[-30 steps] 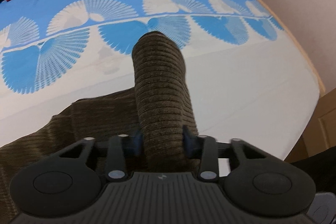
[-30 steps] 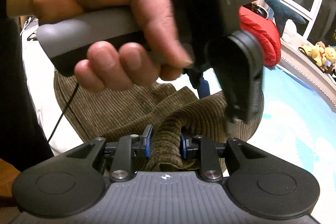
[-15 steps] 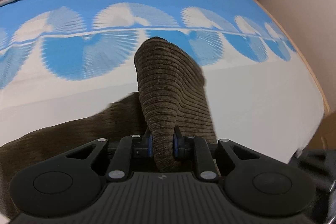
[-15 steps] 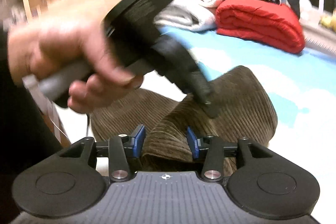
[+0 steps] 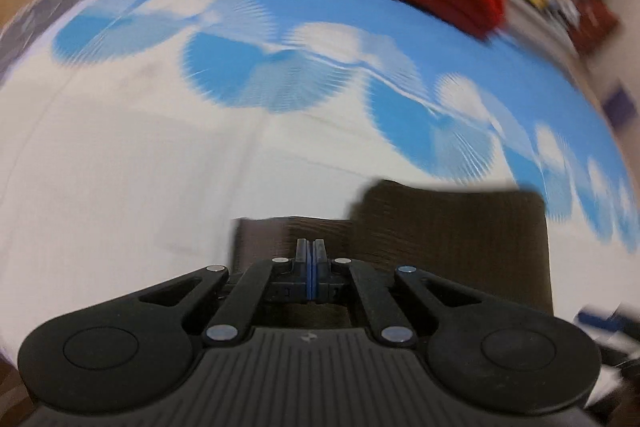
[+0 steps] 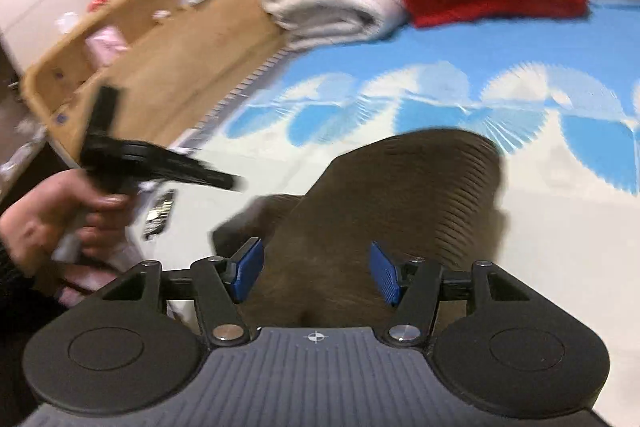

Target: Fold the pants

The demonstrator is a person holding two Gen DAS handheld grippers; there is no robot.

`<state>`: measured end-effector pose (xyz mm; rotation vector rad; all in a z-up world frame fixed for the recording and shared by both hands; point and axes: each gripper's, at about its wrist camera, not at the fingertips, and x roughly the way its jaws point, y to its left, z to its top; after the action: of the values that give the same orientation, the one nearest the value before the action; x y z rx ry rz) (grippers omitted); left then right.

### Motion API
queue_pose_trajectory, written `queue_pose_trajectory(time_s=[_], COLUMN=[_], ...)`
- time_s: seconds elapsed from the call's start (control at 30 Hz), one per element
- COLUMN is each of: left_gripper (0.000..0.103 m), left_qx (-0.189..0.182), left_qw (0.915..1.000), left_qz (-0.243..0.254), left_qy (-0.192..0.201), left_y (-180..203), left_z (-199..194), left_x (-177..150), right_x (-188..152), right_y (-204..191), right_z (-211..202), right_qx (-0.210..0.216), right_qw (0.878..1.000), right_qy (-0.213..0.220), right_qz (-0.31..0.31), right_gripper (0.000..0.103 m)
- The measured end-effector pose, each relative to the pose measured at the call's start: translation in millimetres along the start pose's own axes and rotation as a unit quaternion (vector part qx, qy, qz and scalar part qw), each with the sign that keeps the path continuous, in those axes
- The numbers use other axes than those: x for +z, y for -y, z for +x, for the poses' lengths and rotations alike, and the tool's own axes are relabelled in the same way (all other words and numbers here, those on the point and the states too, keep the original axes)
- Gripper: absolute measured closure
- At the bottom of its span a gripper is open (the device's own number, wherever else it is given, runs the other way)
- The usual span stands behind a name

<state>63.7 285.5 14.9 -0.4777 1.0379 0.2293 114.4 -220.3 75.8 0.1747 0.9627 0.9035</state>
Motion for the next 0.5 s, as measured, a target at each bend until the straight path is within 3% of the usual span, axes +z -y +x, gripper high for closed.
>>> queue_pose_trajectory(time_s=[0.07,0.1,0.17,0.23,0.4,0.5], left_gripper=[0.1,0.097,0.065,0.052,0.05,0.047], left_qx=[0.001,-0.015,-0.069,-0.107,-0.135,-0.112], left_qw=[0.9996,0.9994,0.9967,0.9928,0.9858,0.9863], left_qz=[-0.025,-0.023,-0.01,0.0,-0.002,0.018], left_qy=[-0.01,-0.02,-0.043,-0.054,-0.099,-0.12], left_y=[-15.7,-15.1,-9.0,3.9,23.5,36.9], left_z=[4.3,8.5,16.7,26.9,69.7,93.9], left_x=[0.1,-1.5,-6.2,-12.3,-19.2,-21.1], right_x=[-3.4,-6.2,-9.4,-10.5,-14.5,-12.9], right_y=[8.0,11.8,22.1,31.6,29.0,21.7], right_z=[21.2,31.5,46.9,58.7,80.8,89.9], right_qx=[-0.04,-0.072,-0.116,-0.134,-0.157,-0.166], right_qw=[0.998,0.996,0.99,0.985,0.98,0.979], right_qy=[-0.029,-0.046,-0.065,-0.083,-0.111,-0.117], right_qz=[0.027,0.033,0.05,0.071,0.05,0.022], right_gripper=[0.04,0.04,0.04,0.039,0.032,0.031])
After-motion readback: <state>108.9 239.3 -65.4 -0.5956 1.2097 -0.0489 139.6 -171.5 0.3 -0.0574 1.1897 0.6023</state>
